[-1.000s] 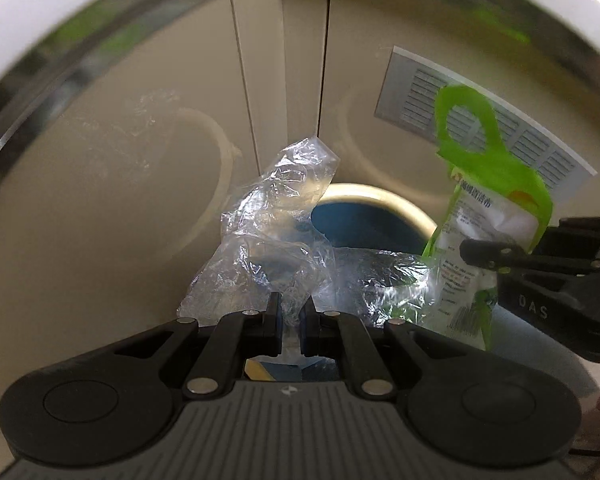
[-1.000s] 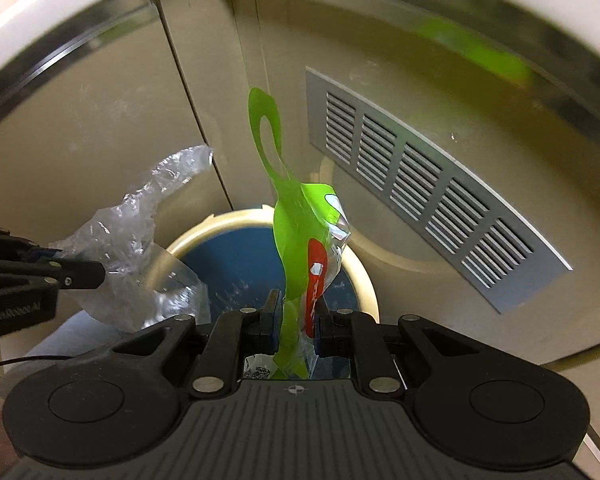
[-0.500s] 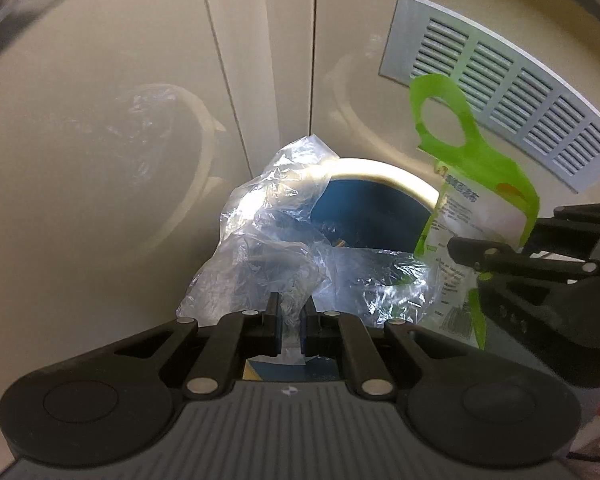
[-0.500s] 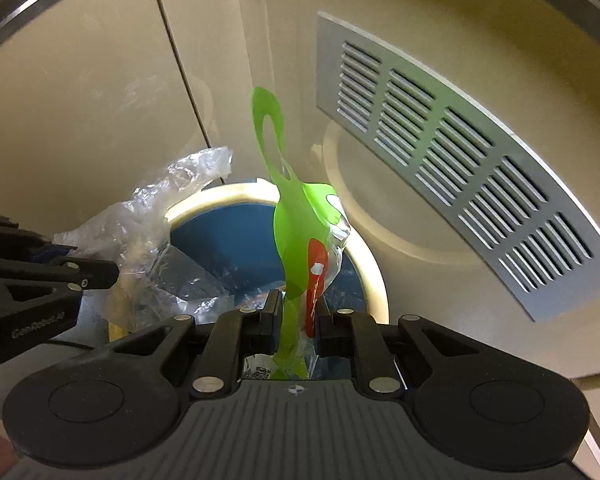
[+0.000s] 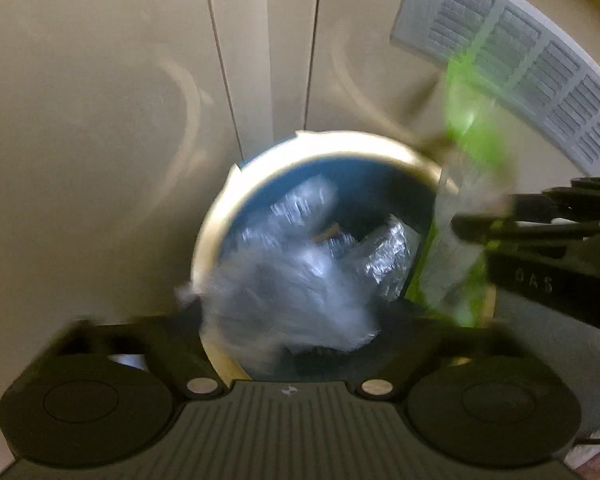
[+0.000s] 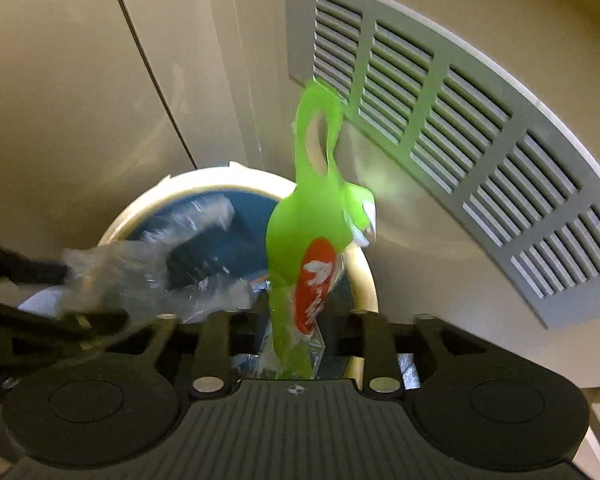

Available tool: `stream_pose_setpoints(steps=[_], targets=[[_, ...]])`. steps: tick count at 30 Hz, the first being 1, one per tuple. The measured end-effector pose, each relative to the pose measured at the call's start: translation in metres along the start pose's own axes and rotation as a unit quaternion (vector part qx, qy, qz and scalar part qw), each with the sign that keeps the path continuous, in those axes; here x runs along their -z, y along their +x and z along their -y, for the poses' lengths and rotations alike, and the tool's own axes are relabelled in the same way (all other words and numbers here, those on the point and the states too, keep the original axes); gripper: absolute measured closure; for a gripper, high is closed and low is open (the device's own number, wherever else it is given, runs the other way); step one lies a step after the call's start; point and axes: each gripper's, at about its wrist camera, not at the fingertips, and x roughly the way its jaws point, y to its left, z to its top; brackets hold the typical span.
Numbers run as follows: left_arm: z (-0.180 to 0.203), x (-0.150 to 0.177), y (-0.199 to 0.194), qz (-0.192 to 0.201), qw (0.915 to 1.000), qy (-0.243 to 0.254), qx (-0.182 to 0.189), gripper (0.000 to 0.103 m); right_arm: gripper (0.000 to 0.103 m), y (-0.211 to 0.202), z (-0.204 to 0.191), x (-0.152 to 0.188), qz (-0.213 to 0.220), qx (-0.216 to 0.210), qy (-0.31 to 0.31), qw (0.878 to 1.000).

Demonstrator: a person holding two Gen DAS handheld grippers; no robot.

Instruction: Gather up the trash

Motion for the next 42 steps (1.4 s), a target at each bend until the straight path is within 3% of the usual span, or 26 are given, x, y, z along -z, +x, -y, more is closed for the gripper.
stream_pose_setpoints(steps=[1, 5, 10, 14, 17, 27, 42], targets=[[-0.001, -0.001, -0.006, 0.007, 1.0, 0.001, -0.006, 0.0, 0.047, -0.005, 0.0, -0.001, 0.006, -0.001, -0.003, 1.0], [-0.006, -0.005, -0.031, 0.006, 0.9997, 0.006, -0.023, 0.0, 0.044, -0.029, -0.003, 0.001, 0.027, -0.009, -0.016, 0.999], [-0.011, 0.006, -0.086, 0.04, 0.9981, -0.002, -0.048, 0.0, 0.035, -0.08, -0.004, 0.01, 0.049, -0.032, -0.006, 0.998], [-0.012, 0.027, -0.139, 0.088, 0.9952, -0.01, -0.042, 0.0, 0.023, -0.13, 0.003, 0.025, 0.08, -0.069, 0.009, 0.994], [-0.008, 0.033, -0.159, 0.106, 0.9923, 0.007, -0.065, 0.0, 0.018, -0.146, 0.006, 0.042, 0.097, -0.066, -0.017, 0.993], [0.004, 0.053, -0.181, 0.134, 0.9872, 0.024, -0.083, 0.0, 0.017, -0.156, 0.003, 0.057, 0.108, -0.054, -0.029, 0.992], [0.015, 0.06, -0.164, 0.157, 0.9828, 0.02, -0.096, 0.0, 0.016, -0.175, 0.004, 0.066, 0.131, -0.045, -0.037, 0.99]])
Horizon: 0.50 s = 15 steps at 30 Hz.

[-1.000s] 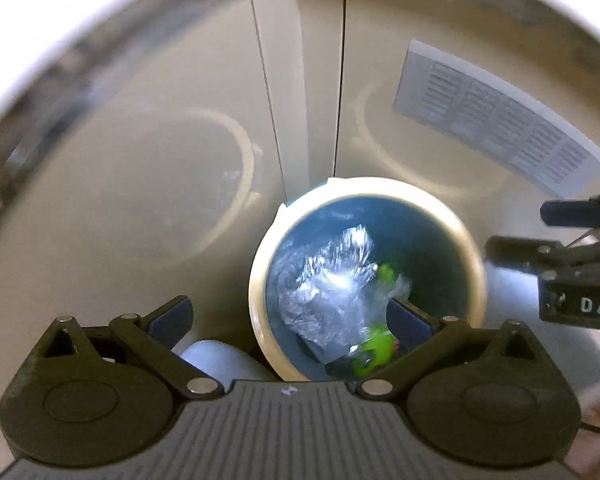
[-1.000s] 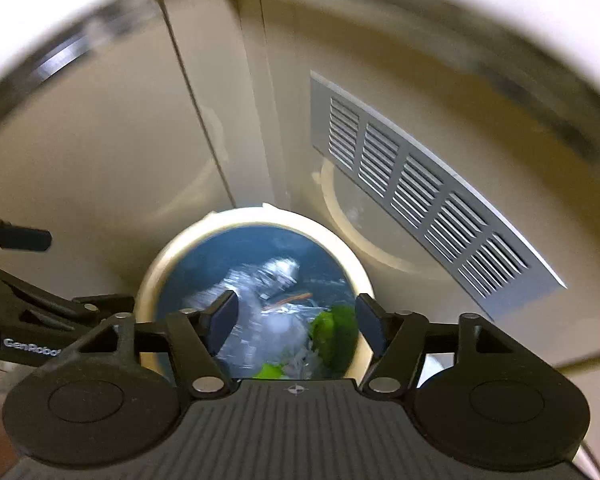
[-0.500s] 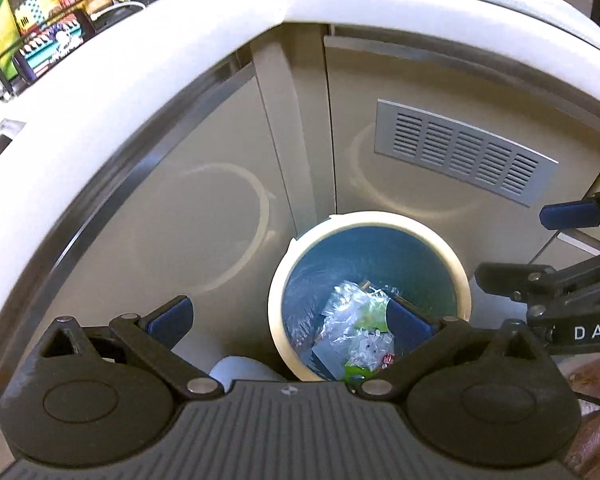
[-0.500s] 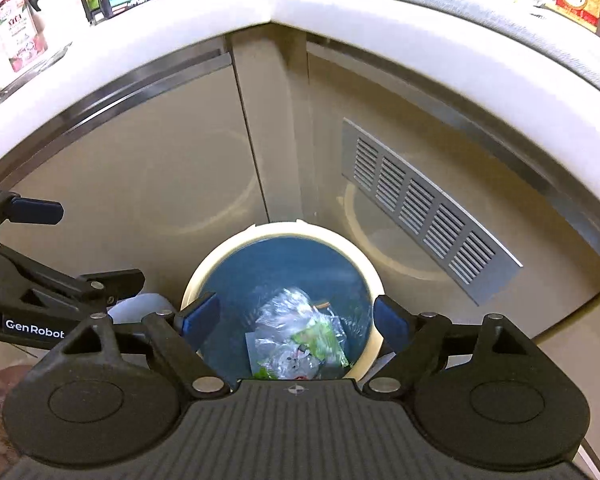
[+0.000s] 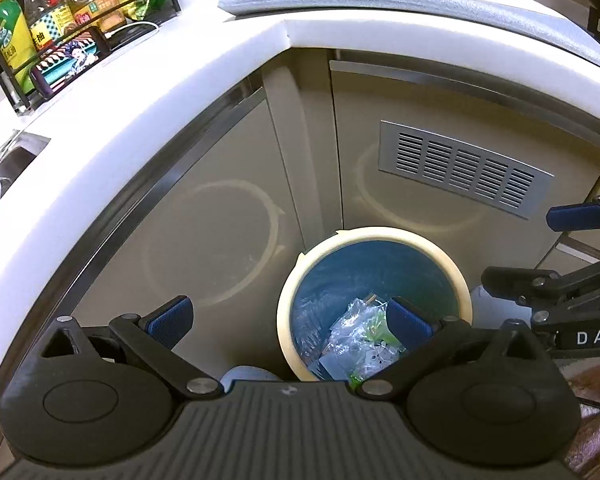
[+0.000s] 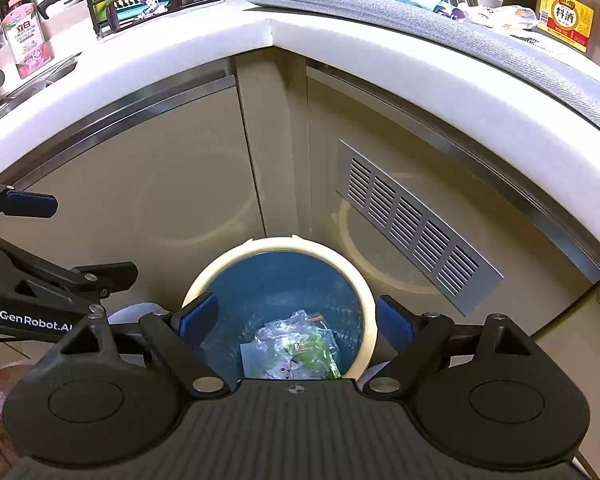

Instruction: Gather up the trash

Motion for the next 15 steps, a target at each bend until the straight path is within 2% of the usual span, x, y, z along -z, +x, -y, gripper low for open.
stream_pose_setpoints(steps=[15], targets=[[-0.003, 0.0035, 0.0003, -0.003, 1.0, -0.003, 0.002, 0.0, 0.015, 0.0003, -0.0007, 0.001, -0.005, 0.001, 0.002, 1.0]])
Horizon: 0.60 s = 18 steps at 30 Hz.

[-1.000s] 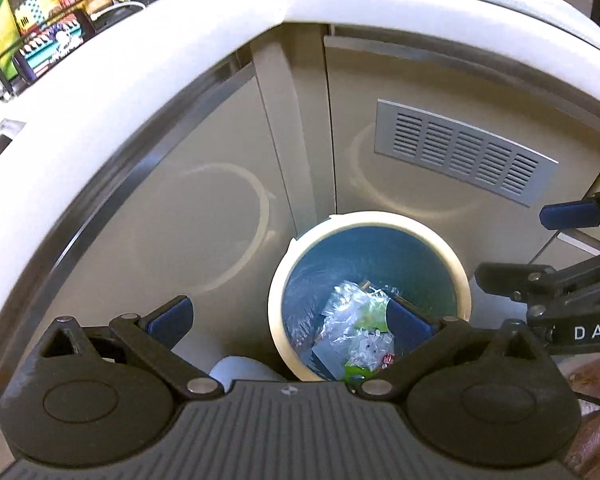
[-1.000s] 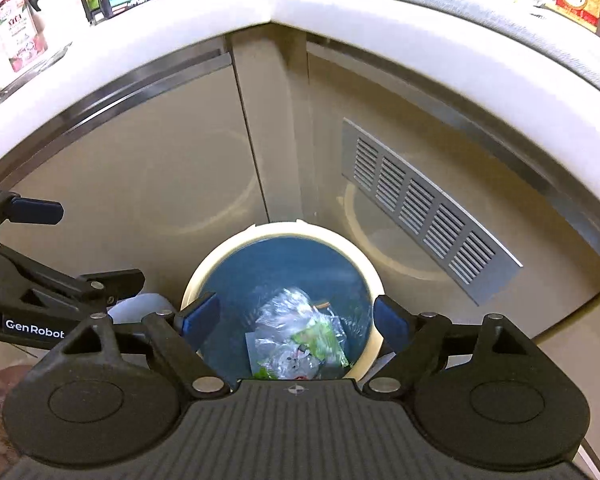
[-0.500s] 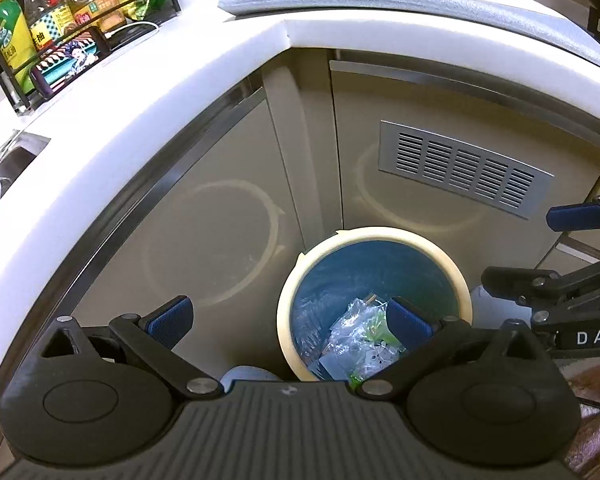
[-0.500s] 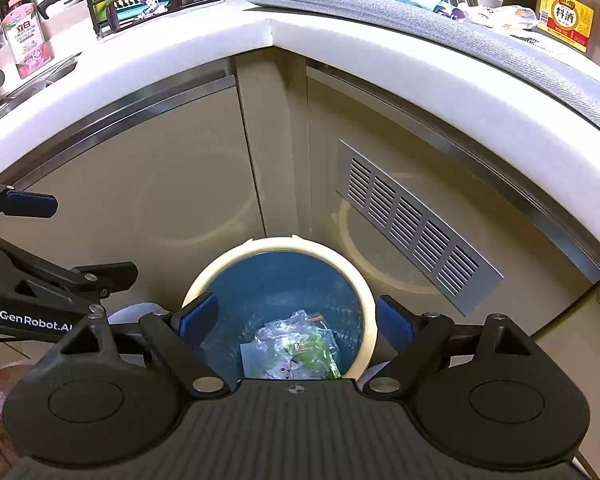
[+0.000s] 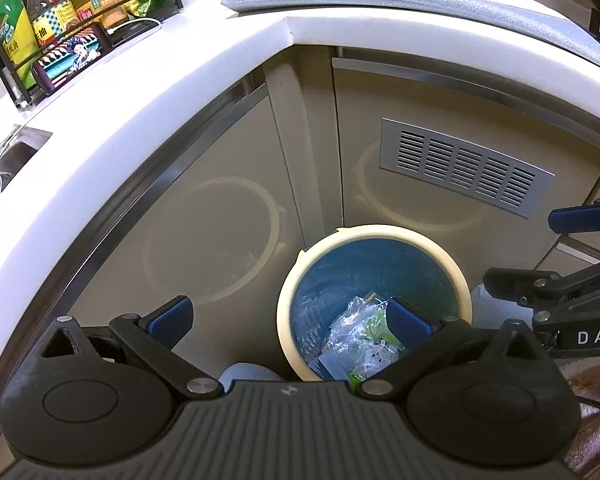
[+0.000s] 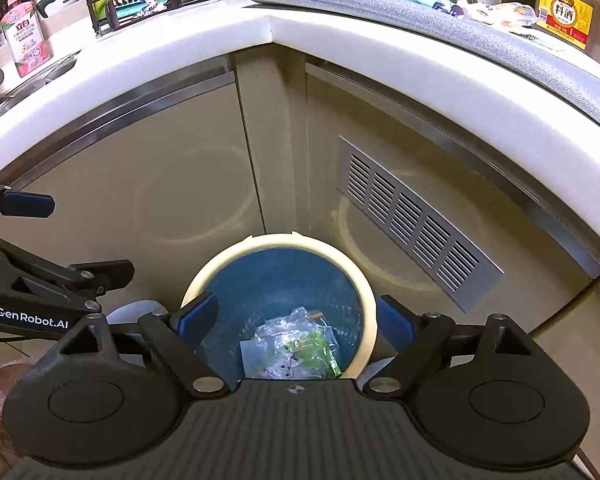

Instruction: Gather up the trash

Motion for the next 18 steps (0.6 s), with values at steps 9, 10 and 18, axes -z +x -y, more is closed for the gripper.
stream_pose_setpoints(steps=[9, 10, 18], targets=[[0.0001, 0.0011, 0.001, -0.002, 1.0, -0.001, 0.001, 0.0, 0.015, 0.0017, 0.0001, 0.0007, -0.003, 0.0, 0.003, 1.0], [0.0001, 0.0012, 0.0011, -0.002, 1.0, -0.001, 0.001, 0.0, 0.015, 0.0018, 0.0001, 0.0008, -0.003, 0.0, 0.003, 1.0], [0.0001, 0.0024, 0.0018, -0.003, 1.0, 0.0, 0.001, 0.0, 0.014, 0.0014, 0.0001, 0.0012, -0.003, 0.0, 0.003, 1.0]])
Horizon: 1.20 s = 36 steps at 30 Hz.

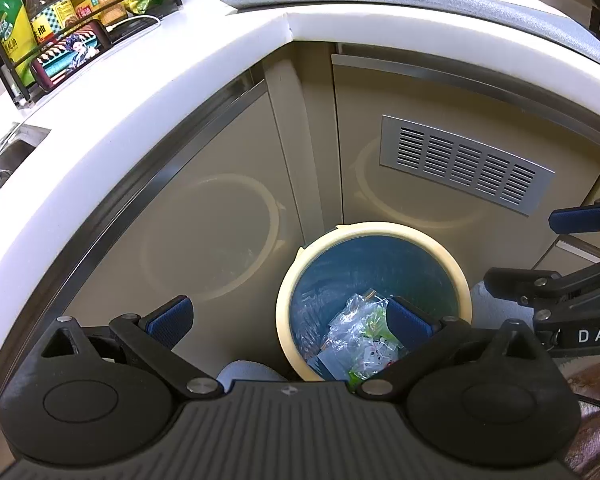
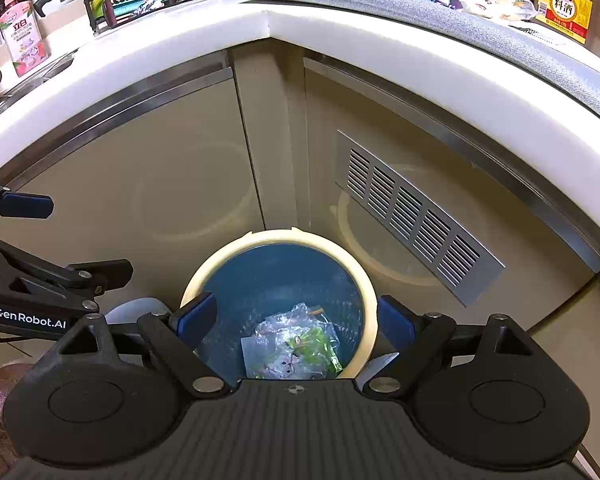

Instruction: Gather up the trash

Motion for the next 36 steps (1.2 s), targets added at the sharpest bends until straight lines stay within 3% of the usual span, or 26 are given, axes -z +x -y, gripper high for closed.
stream_pose_setpoints(steps=[36], targets=[[-0.0012, 0.002, 0.0031, -0.005, 0.9999, -0.006, -0.007, 0.0, 0.014, 0.0046, 0.0048, 0.0036, -0.009, -0.007, 0.018, 1.0]])
